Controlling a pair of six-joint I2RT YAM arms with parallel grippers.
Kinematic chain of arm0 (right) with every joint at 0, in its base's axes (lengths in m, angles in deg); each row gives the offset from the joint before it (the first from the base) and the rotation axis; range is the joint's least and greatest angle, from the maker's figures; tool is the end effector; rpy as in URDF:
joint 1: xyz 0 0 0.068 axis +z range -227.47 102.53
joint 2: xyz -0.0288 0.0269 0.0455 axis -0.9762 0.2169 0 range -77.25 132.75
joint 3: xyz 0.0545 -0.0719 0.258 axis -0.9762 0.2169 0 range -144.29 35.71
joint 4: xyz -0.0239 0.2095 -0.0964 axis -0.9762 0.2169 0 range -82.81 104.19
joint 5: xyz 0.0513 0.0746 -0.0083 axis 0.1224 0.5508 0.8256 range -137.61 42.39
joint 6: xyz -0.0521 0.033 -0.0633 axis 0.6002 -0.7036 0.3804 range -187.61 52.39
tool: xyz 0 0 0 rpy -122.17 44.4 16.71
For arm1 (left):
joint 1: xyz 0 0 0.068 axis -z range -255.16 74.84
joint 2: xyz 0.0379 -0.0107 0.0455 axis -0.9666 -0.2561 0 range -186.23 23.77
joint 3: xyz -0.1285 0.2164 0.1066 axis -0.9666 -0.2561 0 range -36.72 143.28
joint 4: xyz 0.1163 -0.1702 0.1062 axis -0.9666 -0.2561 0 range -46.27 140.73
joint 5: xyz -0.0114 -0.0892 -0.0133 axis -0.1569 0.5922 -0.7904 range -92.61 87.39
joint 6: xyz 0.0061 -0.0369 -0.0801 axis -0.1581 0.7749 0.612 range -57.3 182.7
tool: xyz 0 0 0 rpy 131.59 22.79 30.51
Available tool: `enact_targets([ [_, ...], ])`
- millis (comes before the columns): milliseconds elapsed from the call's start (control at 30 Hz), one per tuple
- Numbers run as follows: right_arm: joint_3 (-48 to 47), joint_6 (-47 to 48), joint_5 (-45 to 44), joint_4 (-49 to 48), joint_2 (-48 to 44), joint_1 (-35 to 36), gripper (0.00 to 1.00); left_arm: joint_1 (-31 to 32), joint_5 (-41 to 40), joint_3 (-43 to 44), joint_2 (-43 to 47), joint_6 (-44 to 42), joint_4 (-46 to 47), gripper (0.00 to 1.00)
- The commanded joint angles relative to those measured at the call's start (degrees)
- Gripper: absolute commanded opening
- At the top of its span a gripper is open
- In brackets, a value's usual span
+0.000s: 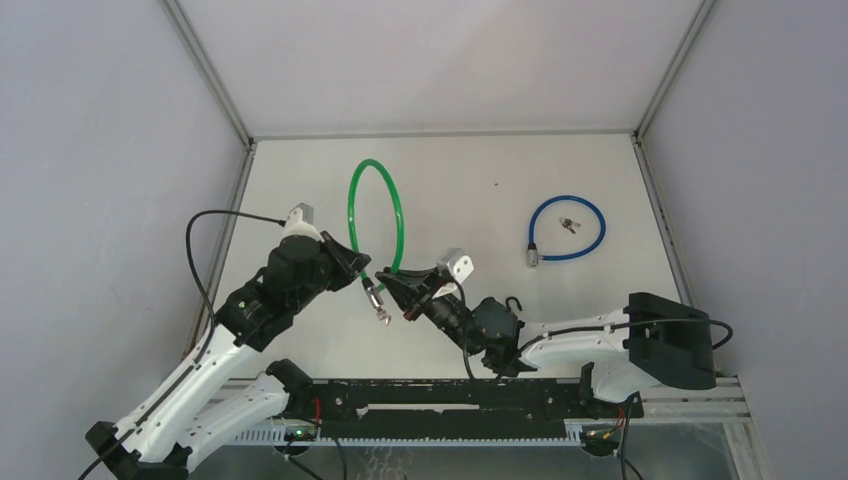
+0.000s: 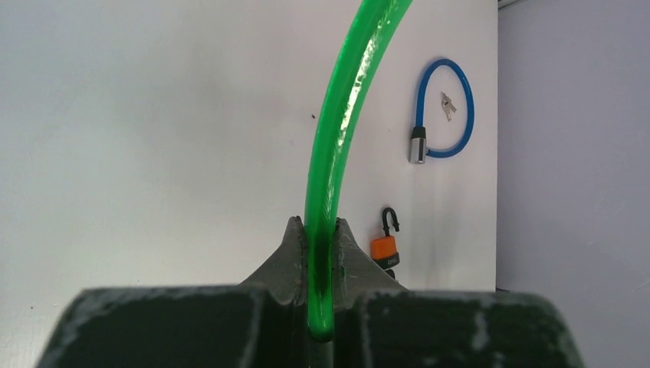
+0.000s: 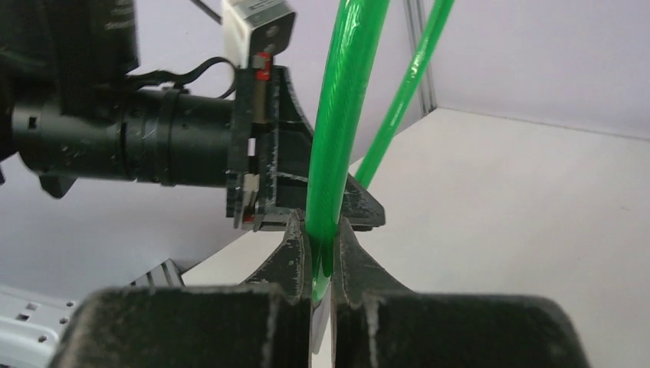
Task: Lock with the key
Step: Lock the lock.
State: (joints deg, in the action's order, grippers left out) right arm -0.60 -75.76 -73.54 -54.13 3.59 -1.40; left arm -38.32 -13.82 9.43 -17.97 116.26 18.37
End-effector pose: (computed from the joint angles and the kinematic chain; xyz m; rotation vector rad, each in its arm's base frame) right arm 0.1080 0.2930 0.3098 -0.3950 1.3130 0.9585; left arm 0.1405 -0.0861 0.2950 -0.4355 2.0959 -0.7643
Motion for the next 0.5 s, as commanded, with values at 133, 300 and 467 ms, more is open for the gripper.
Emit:
enact_targets([
  [133,-1.2,17.2,1.8,-11.3,5.6,6.7,0.0,0.8,5.4,4.4,-0.1,2.6,2.6,0.0],
  [300,-1.2,21.7,0.6,-12.9,8.3,8.3,0.0,0.8,6.2,4.3,0.8,3.5,2.9,0.0],
  [467,-1.2,18.4,0.5,-11.4,10.0,6.4,0.0,0.8,8.3,4.2,1.6,4.0,4.6,0.0],
])
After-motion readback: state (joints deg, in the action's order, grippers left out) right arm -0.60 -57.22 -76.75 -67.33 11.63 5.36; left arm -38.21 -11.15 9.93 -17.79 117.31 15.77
